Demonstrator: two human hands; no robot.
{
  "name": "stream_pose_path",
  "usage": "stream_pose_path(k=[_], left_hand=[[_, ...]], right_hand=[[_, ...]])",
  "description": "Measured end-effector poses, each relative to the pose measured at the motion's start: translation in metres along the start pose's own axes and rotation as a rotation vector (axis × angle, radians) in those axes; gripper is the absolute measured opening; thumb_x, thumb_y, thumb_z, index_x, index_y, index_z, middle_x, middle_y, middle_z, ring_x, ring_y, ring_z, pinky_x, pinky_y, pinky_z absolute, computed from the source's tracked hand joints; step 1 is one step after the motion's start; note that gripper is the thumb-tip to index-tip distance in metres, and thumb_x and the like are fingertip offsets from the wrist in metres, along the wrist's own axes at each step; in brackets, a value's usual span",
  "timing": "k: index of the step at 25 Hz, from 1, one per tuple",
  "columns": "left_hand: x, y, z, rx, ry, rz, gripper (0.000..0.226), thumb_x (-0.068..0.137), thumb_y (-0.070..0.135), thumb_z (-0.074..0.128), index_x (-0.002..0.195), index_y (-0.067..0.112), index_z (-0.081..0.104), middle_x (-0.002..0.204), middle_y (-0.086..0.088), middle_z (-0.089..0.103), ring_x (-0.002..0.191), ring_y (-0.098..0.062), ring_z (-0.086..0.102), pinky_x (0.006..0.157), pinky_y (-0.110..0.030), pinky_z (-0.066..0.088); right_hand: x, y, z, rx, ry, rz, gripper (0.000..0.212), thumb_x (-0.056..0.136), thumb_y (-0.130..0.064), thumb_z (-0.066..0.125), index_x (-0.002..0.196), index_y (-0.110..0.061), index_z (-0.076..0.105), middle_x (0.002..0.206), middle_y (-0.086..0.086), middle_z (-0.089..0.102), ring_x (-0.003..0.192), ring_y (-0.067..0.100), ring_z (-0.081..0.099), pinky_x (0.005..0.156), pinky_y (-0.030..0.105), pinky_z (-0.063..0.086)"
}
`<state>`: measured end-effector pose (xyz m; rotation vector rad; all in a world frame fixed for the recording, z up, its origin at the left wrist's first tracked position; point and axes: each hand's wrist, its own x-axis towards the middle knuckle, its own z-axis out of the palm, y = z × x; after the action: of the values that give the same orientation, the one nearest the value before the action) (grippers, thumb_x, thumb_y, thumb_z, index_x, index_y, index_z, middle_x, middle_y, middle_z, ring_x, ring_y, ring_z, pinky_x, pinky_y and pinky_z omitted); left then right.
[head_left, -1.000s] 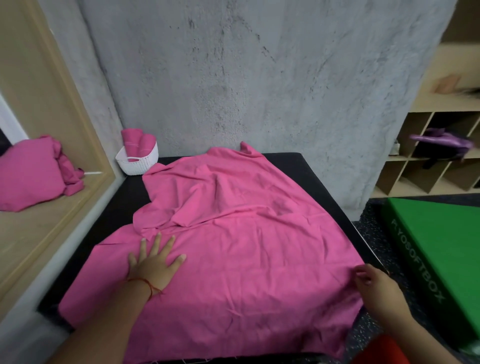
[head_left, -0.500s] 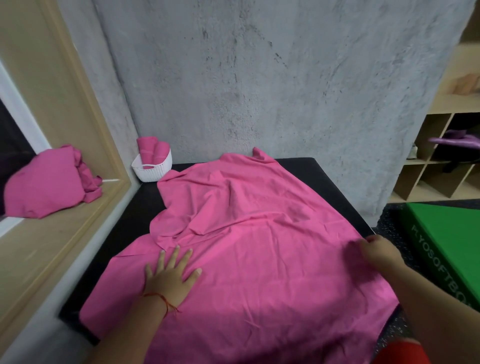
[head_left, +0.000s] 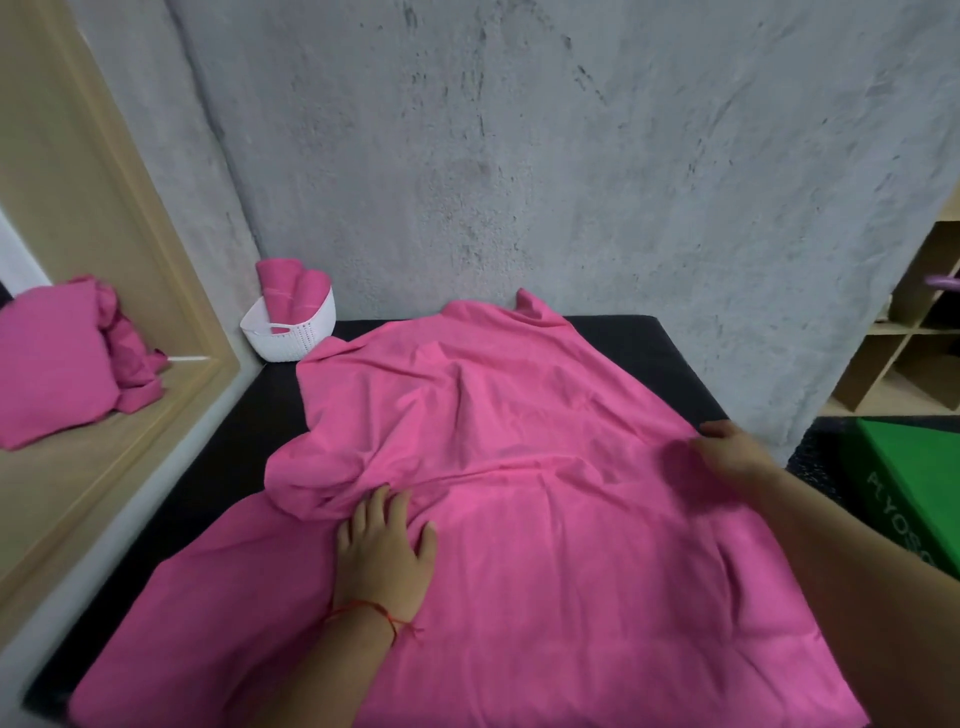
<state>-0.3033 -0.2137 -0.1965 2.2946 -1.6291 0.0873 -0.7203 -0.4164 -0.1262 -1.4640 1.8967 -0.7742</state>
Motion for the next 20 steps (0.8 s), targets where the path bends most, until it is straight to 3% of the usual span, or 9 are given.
stream_pose_path(k=[3,5,8,11,13,16,17,19,20], left_hand=[[0.000,-0.003,0.004,0.045,0.019,-0.002,0.064,0.087,0.059,0.043,0.138,0.025,0.061,0.149,-0.004,0.054,0.132,-0.029,0.053,0.106,-0.051,0.043],[0.001,-0.005,0.006,0.077,0.016,-0.006,0.064,0.088,0.059,0.043,0.141,0.027,0.059,0.151,-0.003,0.053,0.135,-0.028,0.052,0.108,-0.052,0.043],[0.004,-0.005,0.009,0.095,0.018,-0.008,0.063,0.089,0.058,0.044,0.143,0.029,0.057,0.154,-0.001,0.050,0.137,-0.027,0.049,0.110,-0.050,0.040],[0.000,-0.009,0.013,0.093,0.042,-0.002,0.062,0.090,0.057,0.046,0.144,0.029,0.056,0.155,-0.001,0.049,0.137,-0.027,0.049,0.110,-0.050,0.039],[0.000,-0.009,0.015,0.081,0.046,-0.011,0.061,0.090,0.057,0.046,0.143,0.028,0.057,0.155,-0.002,0.049,0.137,-0.027,0.049,0.110,-0.050,0.039],[0.000,-0.006,0.015,0.036,0.087,-0.006,0.062,0.090,0.054,0.047,0.145,0.027,0.056,0.158,-0.001,0.047,0.142,-0.026,0.046,0.111,-0.050,0.038],[0.000,-0.005,0.015,0.025,0.093,-0.003,0.064,0.090,0.054,0.048,0.147,0.027,0.054,0.160,0.000,0.045,0.145,-0.025,0.043,0.113,-0.051,0.038],[0.000,-0.004,0.014,0.025,0.092,-0.006,0.066,0.090,0.054,0.046,0.151,0.028,0.050,0.162,0.001,0.041,0.148,-0.024,0.040,0.115,-0.053,0.036],[0.000,-0.004,0.013,0.028,0.083,-0.008,0.066,0.090,0.054,0.045,0.151,0.029,0.050,0.163,0.002,0.041,0.149,-0.024,0.038,0.116,-0.054,0.036]], right_hand=[[0.043,-0.019,0.023,0.035,-0.046,-0.046,0.016,0.098,-0.013,0.071,0.114,-0.011,0.076,0.095,0.011,0.076,0.063,0.014,0.066,0.061,0.024,0.053],[0.072,-0.038,0.044,0.039,-0.070,-0.077,0.016,0.099,-0.012,0.069,0.112,-0.011,0.078,0.094,0.012,0.077,0.059,0.014,0.065,0.054,0.022,0.050],[0.112,-0.069,0.072,0.001,-0.111,-0.147,0.023,0.099,-0.018,0.067,0.119,-0.016,0.077,0.101,0.010,0.077,0.066,0.021,0.064,0.059,0.026,0.051],[0.139,-0.078,0.097,-0.030,-0.138,-0.216,0.032,0.098,-0.015,0.068,0.129,-0.020,0.073,0.112,0.008,0.075,0.068,0.016,0.062,0.058,0.022,0.047],[0.156,-0.072,0.099,-0.055,-0.065,-0.246,0.033,0.098,-0.013,0.064,0.127,-0.019,0.077,0.118,0.006,0.077,0.077,0.018,0.065,0.062,0.016,0.048],[0.178,-0.043,0.073,-0.072,0.093,-0.159,0.040,0.093,-0.008,0.059,0.125,-0.023,0.078,0.118,0.007,0.077,0.094,0.031,0.072,0.082,0.032,0.059],[0.186,-0.030,0.059,-0.087,0.124,-0.126,0.040,0.091,-0.007,0.062,0.124,-0.021,0.079,0.117,0.010,0.077,0.098,0.032,0.073,0.084,0.031,0.059],[0.200,-0.002,0.033,-0.195,0.125,-0.061,0.033,0.084,-0.006,0.074,0.115,-0.011,0.081,0.108,0.018,0.079,0.093,0.030,0.074,0.071,0.026,0.058],[0.202,0.008,0.021,-0.280,0.106,-0.023,0.029,0.081,-0.006,0.079,0.109,-0.005,0.081,0.101,0.022,0.078,0.091,0.031,0.075,0.066,0.031,0.059]])
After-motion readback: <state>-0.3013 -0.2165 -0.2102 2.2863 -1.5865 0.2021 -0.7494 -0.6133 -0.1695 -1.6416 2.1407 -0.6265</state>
